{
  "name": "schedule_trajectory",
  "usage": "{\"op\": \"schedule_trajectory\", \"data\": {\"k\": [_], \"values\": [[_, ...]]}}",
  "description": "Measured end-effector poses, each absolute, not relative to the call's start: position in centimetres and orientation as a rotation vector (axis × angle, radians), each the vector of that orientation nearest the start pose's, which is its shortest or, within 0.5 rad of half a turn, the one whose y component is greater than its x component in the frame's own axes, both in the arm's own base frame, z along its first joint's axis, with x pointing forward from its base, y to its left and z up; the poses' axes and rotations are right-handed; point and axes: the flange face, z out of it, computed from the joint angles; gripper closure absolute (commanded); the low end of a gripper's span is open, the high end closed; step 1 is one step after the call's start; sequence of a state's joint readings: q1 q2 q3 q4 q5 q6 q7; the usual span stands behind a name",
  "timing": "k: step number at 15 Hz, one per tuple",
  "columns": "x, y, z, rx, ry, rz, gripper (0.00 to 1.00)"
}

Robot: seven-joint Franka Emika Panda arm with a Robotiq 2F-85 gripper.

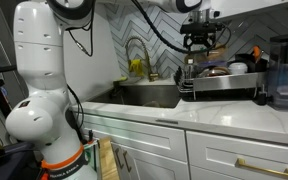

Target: Put the blue lid on the bowl then put them on the dish rack

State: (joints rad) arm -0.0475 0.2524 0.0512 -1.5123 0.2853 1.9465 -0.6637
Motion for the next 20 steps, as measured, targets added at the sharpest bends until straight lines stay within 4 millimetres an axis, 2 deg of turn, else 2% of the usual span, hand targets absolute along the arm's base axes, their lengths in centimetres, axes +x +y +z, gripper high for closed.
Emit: {"op": "schedule_trajectory", "data": {"k": [4,6,8,11,14,17,20], "values": [[65.1,1.4,56.3,-2.840,-0.888,-0.402,0.00],[64.2,1.1,58.5,-2.850,-0.879,-0.450,0.00],[63.0,-0.1,61.2,-2.879,-0.790,-0.507,0.00],[60.2,-3.0,64.9,-2.909,-0.599,-0.585,0.00],[56.6,-5.8,67.6,-2.897,-0.409,-0.628,0.00],[53.3,-8.2,68.9,-2.870,-0.227,-0.643,0.00],[50.5,-10.5,69.4,-2.851,-0.049,-0.651,0.00]]}}
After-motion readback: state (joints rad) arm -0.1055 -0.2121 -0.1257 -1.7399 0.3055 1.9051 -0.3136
